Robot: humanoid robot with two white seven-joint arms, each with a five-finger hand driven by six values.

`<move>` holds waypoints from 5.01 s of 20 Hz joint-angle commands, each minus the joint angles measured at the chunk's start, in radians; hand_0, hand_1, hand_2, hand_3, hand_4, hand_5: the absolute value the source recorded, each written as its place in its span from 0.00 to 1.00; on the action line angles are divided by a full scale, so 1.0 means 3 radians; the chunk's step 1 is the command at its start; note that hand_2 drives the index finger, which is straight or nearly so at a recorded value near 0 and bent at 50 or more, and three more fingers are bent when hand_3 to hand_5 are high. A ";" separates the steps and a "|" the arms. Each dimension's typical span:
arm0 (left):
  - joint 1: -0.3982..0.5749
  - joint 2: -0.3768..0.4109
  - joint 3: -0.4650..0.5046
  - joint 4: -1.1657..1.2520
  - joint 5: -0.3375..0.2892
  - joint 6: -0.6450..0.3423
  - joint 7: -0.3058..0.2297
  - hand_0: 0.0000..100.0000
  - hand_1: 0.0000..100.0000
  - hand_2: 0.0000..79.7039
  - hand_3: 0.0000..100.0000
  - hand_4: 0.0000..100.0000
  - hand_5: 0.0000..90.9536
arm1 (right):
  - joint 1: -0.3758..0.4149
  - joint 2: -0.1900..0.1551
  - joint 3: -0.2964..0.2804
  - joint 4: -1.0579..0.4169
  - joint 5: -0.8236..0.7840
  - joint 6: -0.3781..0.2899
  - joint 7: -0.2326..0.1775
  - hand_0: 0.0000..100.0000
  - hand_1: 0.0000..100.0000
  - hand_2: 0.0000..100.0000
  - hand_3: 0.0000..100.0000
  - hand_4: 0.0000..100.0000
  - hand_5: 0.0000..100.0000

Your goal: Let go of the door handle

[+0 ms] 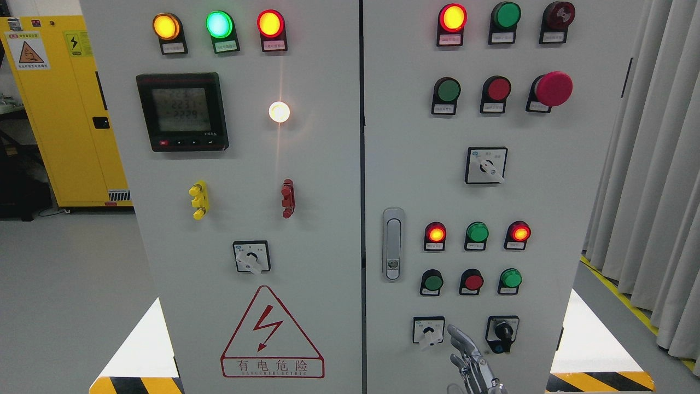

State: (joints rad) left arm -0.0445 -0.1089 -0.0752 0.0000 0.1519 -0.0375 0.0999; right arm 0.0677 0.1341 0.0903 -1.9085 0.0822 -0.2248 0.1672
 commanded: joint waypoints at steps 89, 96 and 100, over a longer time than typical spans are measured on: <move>0.0000 0.0000 0.0000 -0.0041 0.0000 -0.0003 -0.0001 0.12 0.56 0.00 0.00 0.00 0.00 | -0.1268 0.0018 0.0696 0.0988 0.4395 0.1015 -0.1554 0.51 0.35 0.00 1.00 1.00 1.00; 0.0000 0.0000 0.0000 -0.0041 0.0000 -0.0003 -0.0001 0.12 0.56 0.00 0.00 0.00 0.00 | -0.1279 0.0018 0.0696 0.1018 0.4389 0.1046 -0.1554 0.52 0.35 0.00 1.00 1.00 1.00; 0.0000 0.0000 0.0000 -0.0041 0.0000 -0.0003 -0.0001 0.12 0.56 0.00 0.00 0.00 0.00 | -0.1279 0.0018 0.0686 0.1013 0.4389 0.1082 -0.1549 0.52 0.35 0.00 1.00 1.00 1.00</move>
State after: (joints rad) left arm -0.0445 -0.1089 -0.0752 0.0000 0.1519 -0.0375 0.0999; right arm -0.3131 0.1395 0.2988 -1.6175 1.3996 0.0955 -0.2984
